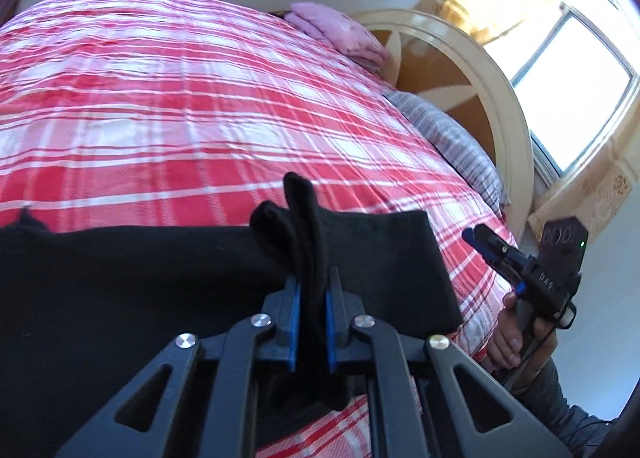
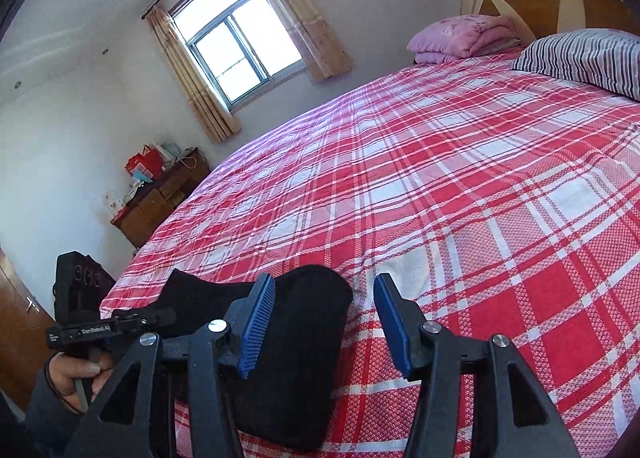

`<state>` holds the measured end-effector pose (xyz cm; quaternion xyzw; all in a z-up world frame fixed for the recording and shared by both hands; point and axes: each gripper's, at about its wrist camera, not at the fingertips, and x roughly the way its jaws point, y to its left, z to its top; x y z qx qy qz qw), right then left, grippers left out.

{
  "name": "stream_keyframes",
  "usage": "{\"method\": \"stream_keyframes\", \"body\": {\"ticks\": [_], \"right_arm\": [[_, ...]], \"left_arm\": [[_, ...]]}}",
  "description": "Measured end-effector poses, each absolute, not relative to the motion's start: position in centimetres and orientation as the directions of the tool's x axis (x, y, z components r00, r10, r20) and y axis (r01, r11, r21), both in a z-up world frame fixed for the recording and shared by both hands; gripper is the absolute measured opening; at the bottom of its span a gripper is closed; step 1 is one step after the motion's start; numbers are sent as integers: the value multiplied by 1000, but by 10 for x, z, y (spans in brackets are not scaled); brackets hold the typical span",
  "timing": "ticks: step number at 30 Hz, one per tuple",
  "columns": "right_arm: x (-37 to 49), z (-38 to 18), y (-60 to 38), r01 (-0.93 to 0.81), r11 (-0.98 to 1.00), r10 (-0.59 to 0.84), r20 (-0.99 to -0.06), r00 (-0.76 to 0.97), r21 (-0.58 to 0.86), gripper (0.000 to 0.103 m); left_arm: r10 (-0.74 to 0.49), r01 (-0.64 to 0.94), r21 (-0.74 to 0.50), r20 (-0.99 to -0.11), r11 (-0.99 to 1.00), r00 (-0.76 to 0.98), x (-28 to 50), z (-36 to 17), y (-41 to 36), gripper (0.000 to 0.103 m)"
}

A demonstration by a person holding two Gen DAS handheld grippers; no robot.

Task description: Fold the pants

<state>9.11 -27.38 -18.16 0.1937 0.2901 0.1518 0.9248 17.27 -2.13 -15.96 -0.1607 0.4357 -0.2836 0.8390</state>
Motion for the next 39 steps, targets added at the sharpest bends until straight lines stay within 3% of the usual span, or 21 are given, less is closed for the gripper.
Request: {"method": "stream_keyframes", "body": {"ticks": [5, 9, 12, 15, 20, 25, 28, 29, 39], "right_arm": [[90, -186, -260, -199, 887, 407, -499, 765, 417, 54], [82, -182, -241, -333, 853, 505, -473, 722, 402, 54], [88, -197, -217, -419, 816, 578, -560, 593, 398, 54], [99, -223, -202, -370, 880, 465, -694, 549, 297, 54], [93, -210, -193, -368, 909, 393, -698, 598, 196, 54], [77, -199, -179, -521, 799, 566, -667, 485, 300, 56], [70, -225, -156, -553, 816, 453, -778, 435, 167, 58], [65, -226, -154, -565, 814, 447, -769, 457, 137, 58], [99, -181, -170, -483, 843, 504, -660, 557, 236, 58]], "left_arm": [[-578, 279, -507, -686, 815, 441, 174, -178, -11, 11], [-560, 245, -506, -710, 827, 428, 174, -191, -7, 11], [-554, 229, -508, -711, 830, 433, 173, -191, 1, 11], [-546, 235, -495, -718, 837, 432, 173, -195, 0, 11], [-532, 249, -471, -719, 846, 448, 172, -203, -5, 12], [-521, 257, -454, -710, 853, 474, 167, -200, -5, 26], [-480, 279, -391, -717, 877, 505, 161, -197, -6, 38], [-461, 281, -365, -725, 887, 512, 160, -197, -7, 45], [-418, 314, -286, -728, 905, 543, 154, -198, -14, 53]]}}
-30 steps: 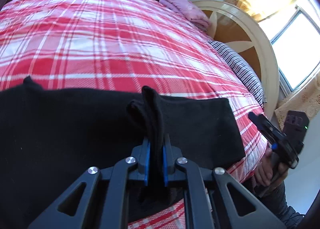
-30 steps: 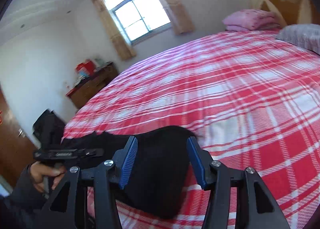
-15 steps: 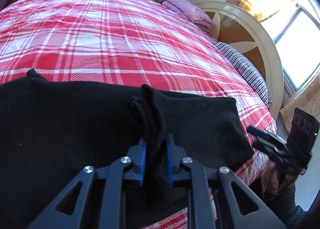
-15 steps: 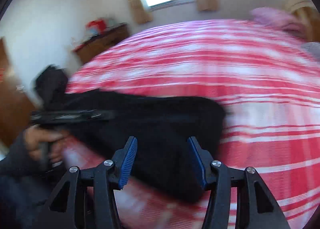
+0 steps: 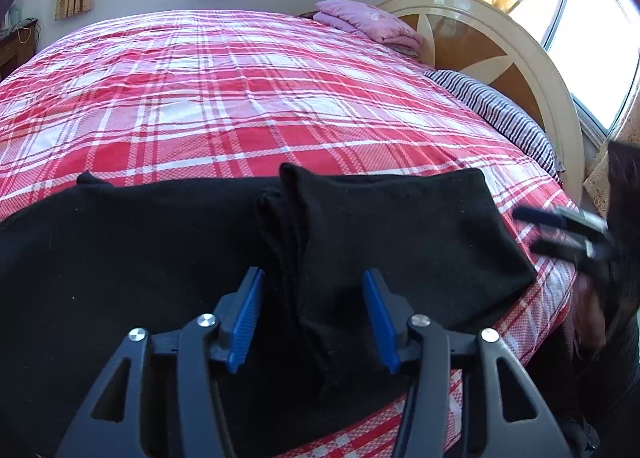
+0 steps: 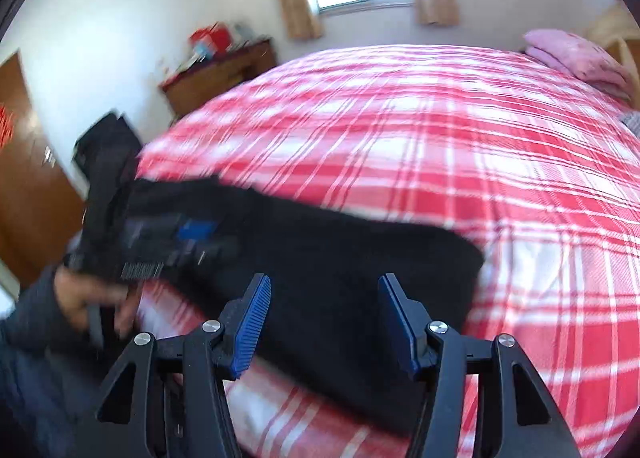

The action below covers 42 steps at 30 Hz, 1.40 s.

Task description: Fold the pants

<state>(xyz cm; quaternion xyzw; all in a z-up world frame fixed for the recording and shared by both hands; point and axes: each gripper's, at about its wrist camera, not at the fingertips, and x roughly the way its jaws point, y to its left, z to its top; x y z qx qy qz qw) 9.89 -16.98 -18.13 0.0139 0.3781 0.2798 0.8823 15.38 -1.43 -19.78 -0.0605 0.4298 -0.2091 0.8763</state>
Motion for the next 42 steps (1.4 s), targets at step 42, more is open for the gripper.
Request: {"method": "stream_keyframes", "body": {"ticks": [42], "right_arm": [[185, -222, -14, -552, 832, 373, -792, 483, 56, 59]], "left_arm": [[-269, 356, -56, -764, 933, 586, 119, -207, -22, 86]]}}
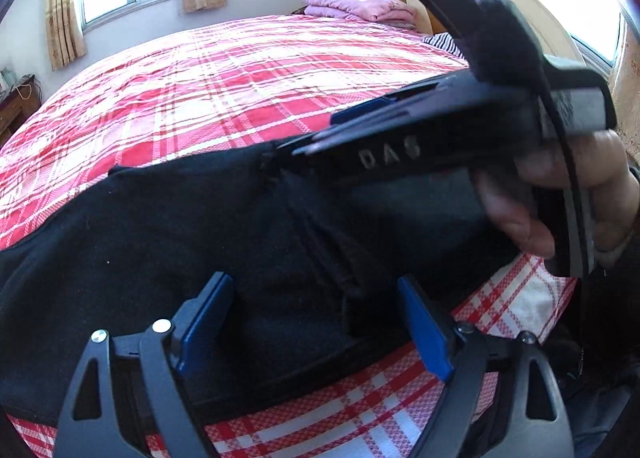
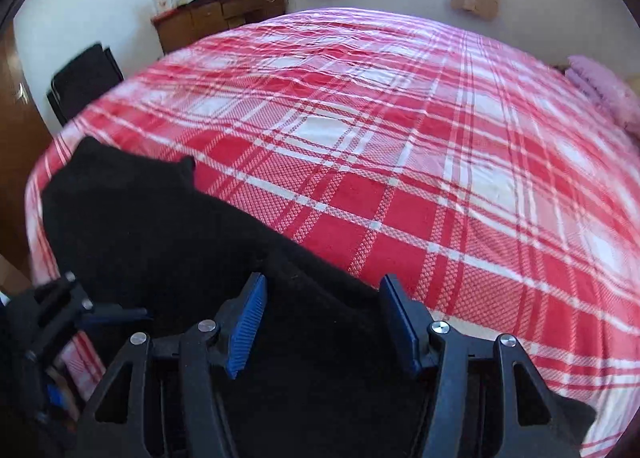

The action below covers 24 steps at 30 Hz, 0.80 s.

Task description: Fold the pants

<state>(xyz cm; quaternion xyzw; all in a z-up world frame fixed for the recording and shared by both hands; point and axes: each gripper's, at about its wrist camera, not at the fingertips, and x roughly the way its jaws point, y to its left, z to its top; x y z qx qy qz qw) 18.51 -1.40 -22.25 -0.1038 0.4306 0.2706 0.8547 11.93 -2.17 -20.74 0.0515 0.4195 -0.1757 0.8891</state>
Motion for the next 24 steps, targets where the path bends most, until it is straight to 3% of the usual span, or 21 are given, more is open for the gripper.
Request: {"method": "stream_keyframes", "body": {"ticks": [8, 12, 17, 21, 24], "right_arm": [[159, -185, -54, -516, 854, 401, -711, 577, 63, 61], [128, -185, -68, -534, 845, 373, -723, 582, 6, 61], [84, -229, -66, -600, 775, 237, -789, 567, -198, 61], [73, -216, -76, -600, 778, 293, -736, 611, -188, 61], [66, -193, -89, -579, 806, 382, -635, 671, -126, 61]], "left_arm": [[-250, 302, -59, -721, 951, 646, 114, -191, -9, 87], [-228, 250, -80, -726, 965, 649, 118, -197, 5, 96], [-227, 247, -86, -742, 965, 631, 119, -206, 4, 97], [-223, 275, -55, -746, 960, 628, 113, -196, 0, 97], [-176, 273, 17, -725, 962, 666, 108, -177, 14, 97]]}}
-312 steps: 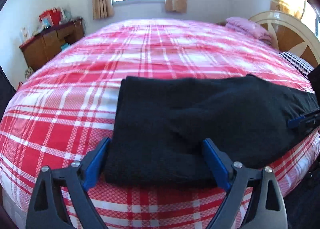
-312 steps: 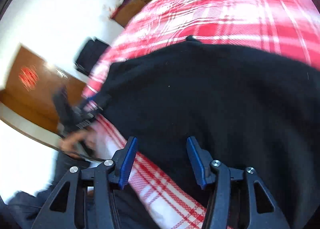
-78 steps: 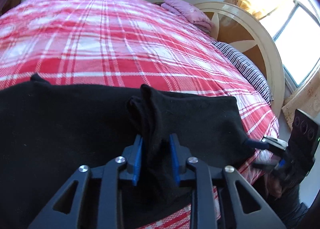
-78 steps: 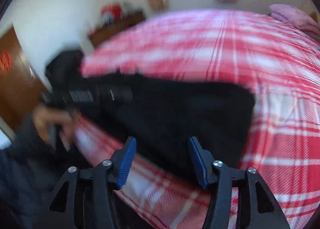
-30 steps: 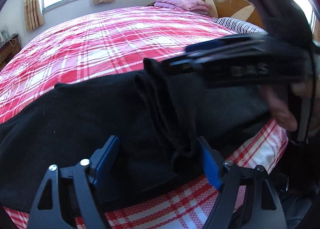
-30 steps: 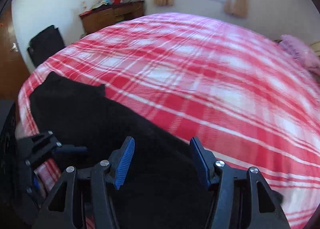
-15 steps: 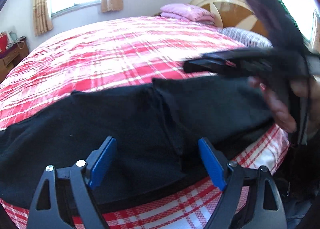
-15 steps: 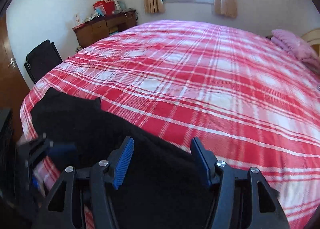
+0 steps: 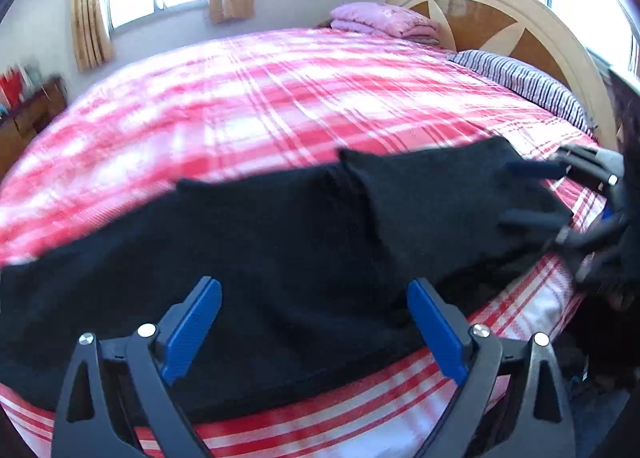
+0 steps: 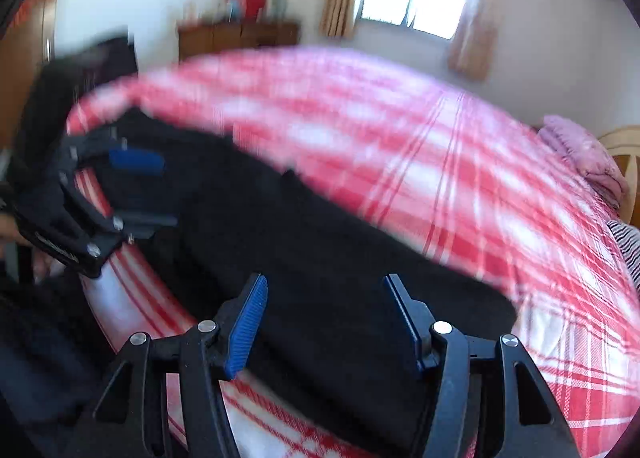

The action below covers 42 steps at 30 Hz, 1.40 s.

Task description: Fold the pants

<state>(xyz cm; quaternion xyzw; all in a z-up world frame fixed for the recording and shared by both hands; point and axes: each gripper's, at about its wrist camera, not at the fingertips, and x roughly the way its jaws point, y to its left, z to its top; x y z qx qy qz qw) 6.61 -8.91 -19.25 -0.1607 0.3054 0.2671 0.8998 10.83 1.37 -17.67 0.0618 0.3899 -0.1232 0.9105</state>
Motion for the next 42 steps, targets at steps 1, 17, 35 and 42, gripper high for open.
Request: {"method": "stream_keyframes", "body": {"ticks": [1, 17, 35, 42], "right_arm": [[64, -185, -95, -580, 810, 424, -603, 676, -81, 61], [56, -196, -84, -595, 804, 484, -564, 669, -16, 63], [64, -201, -91, -556, 831, 464, -574, 674, 19, 63], [67, -200, -97, -529, 849, 448, -564, 694, 23, 63]], "left_arm": [[-156, 262, 39, -715, 964, 682, 107, -170, 23, 97], [99, -314, -183, -703, 931, 704, 95, -175, 307, 94], [1, -246, -222, -741, 944, 672, 103, -201, 292, 35], [-113, -225, -371, -701, 901, 704, 95, -188, 306, 17]]}}
